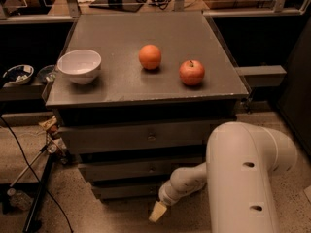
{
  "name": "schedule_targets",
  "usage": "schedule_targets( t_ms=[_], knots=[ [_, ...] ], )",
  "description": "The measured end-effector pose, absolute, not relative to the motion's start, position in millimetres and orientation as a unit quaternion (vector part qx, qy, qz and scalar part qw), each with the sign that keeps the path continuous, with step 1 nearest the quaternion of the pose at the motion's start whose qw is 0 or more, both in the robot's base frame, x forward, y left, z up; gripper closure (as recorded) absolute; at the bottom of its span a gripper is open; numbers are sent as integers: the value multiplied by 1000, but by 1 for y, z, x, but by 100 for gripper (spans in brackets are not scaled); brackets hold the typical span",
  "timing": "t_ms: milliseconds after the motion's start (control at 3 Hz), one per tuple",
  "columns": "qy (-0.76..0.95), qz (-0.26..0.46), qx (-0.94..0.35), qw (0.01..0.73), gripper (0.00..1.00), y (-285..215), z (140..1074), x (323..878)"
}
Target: Open bottom drawer
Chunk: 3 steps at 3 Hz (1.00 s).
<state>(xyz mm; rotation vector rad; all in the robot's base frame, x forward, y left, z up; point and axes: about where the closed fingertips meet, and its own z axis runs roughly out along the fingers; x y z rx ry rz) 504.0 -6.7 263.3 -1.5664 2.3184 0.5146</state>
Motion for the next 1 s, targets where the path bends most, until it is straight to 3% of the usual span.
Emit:
schedule_targets(
  t_ms=[333,1000],
  knots=[
    [806,179,-545,148,0,-7,263,504],
    [833,180,-500,154,0,-54,234,520]
  ],
)
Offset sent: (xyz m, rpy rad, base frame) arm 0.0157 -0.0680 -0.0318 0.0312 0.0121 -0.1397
